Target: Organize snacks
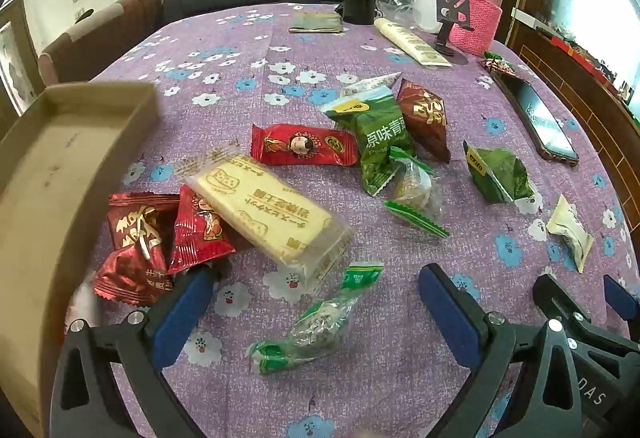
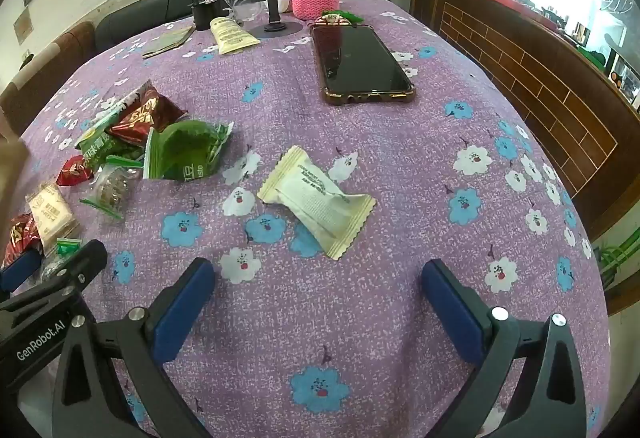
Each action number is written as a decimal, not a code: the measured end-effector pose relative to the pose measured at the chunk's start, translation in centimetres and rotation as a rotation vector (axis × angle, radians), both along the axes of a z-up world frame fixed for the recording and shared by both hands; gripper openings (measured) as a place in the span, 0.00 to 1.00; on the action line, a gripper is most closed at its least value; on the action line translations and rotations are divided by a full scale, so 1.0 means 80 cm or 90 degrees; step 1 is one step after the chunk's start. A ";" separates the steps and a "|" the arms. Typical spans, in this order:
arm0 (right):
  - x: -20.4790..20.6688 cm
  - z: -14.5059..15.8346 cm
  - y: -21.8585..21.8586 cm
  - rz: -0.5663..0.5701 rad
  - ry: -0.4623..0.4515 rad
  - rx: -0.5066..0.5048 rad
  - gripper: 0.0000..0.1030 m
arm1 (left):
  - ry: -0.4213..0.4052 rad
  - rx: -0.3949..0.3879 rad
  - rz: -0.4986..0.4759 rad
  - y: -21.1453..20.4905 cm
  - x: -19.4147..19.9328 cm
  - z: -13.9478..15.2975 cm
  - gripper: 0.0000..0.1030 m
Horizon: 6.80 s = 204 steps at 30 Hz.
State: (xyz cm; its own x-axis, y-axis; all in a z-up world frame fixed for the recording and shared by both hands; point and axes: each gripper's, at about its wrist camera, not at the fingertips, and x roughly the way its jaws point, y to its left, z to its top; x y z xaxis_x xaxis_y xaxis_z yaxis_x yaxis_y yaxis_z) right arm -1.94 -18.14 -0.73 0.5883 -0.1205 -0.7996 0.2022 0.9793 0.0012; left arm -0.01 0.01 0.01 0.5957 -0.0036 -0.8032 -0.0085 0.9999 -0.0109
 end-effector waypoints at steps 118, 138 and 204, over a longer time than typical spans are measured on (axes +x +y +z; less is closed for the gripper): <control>0.008 0.000 -0.004 0.003 0.036 0.010 1.00 | 0.038 0.002 -0.162 -0.008 -0.046 0.005 0.99; -0.060 0.067 0.032 0.092 -0.080 0.003 0.90 | -0.226 -0.104 -0.057 0.206 -0.145 0.156 0.90; -0.008 0.018 0.130 0.223 -0.054 0.275 0.18 | 0.035 -0.047 -0.163 0.109 0.004 0.032 0.38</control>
State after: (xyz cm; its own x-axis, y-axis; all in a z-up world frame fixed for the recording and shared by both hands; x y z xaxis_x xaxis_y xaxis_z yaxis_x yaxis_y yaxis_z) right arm -2.54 -7.75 0.74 0.5986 0.4220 -0.6808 -0.1533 0.8946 0.4197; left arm 0.35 8.76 2.54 0.5237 -0.2073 -0.8263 0.2412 0.9663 -0.0896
